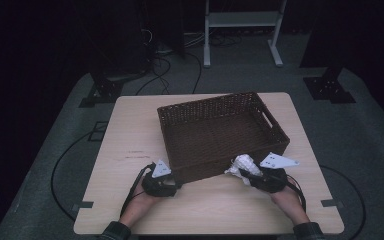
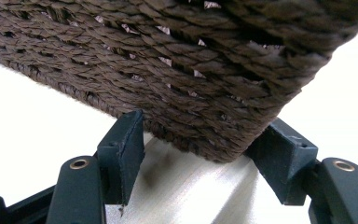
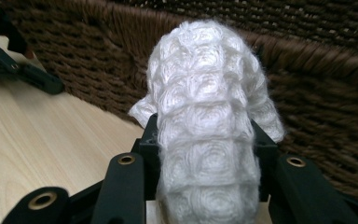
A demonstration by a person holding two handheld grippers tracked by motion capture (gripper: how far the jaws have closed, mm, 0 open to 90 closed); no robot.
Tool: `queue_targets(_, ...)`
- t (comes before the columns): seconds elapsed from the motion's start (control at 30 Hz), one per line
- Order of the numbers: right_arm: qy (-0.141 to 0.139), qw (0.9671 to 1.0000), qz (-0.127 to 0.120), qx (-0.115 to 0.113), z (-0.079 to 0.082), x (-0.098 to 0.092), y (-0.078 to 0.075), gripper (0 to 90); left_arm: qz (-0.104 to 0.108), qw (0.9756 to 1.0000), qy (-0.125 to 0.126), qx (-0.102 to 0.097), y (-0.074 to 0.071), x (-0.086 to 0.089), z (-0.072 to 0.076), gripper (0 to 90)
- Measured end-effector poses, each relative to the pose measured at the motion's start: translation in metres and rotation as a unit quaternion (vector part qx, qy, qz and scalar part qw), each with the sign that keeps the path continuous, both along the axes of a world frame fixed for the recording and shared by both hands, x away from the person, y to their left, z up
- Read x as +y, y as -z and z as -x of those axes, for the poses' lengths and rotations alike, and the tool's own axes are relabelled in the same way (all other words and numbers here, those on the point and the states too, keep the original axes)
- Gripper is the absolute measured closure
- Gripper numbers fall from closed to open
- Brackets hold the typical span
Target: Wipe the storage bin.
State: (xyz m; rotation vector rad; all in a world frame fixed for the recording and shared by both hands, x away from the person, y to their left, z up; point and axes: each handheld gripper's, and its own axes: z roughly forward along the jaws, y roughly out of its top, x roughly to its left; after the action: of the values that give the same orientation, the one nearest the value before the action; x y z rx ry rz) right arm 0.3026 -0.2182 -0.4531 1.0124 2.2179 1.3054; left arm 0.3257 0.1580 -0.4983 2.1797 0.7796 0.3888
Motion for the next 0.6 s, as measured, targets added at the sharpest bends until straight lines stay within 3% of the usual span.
queue_targets(0.6, -0.011, 0.9982, 0.042, 0.042, -0.01, 0.014, 0.032, 59.7, 0.0, 1.0, 0.0, 0.0, 0.0, 0.0, 0.0, 35.7)
